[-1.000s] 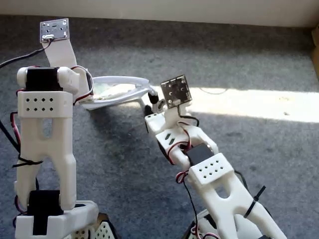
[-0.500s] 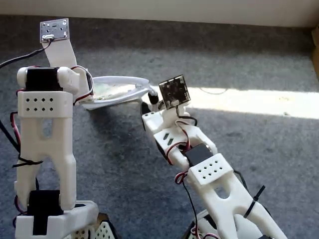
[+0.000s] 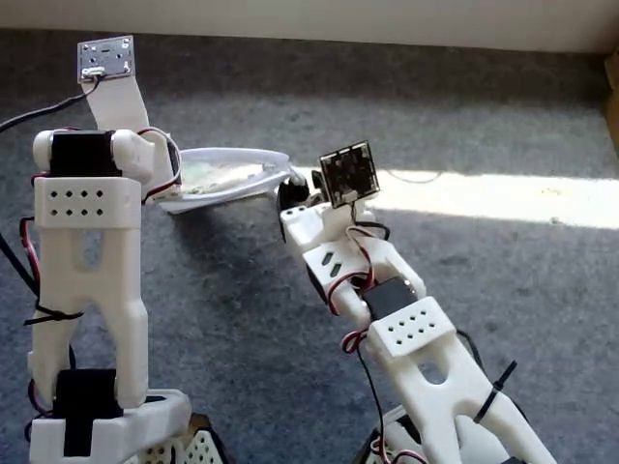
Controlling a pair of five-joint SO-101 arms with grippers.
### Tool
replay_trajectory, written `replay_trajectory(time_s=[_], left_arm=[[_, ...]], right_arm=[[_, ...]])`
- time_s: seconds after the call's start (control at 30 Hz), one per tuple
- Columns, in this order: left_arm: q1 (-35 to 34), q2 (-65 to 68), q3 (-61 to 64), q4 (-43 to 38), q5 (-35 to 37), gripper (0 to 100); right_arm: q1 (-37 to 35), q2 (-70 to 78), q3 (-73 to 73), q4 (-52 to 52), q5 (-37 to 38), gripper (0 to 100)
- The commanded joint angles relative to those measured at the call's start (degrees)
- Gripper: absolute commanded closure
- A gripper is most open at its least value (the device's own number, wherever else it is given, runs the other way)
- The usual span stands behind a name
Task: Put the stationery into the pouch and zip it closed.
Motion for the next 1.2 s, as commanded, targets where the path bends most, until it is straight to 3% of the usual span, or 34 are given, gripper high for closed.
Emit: replay_trajectory(time_s=[0.0,0.13,0.27,0.7,0.97,1.17], left_arm=[[0.2,-0.3,-0.1,-1.0,-0.4,99],[0.2,-0.3,-0.1,-1.0,-0.4,99],[0.2,-0.2,-0.1,-1.0,-0.4,99],[-1.2,-0.7,-0.4,-2.6,-0.7,99],[-0.7,-0.7,-0.4,-3.3,-5.5,79],[4.4,-0.7,-0.4,-9.0,-5.6,75]], right_arm=[[0.9,-1.9,-2.9,-1.3,0.0,84.8],[1.0,-1.9,-2.9,-1.2,0.3,92.0],[0.9,-2.1,-2.8,0.9,7.3,99.5],[-0.7,-18.9,-2.8,18.5,8.1,99.3],[-2.1,-21.8,-2.8,30.7,8.1,99.3],[-7.7,-27.5,0.0,38.5,10.5,99.3]])
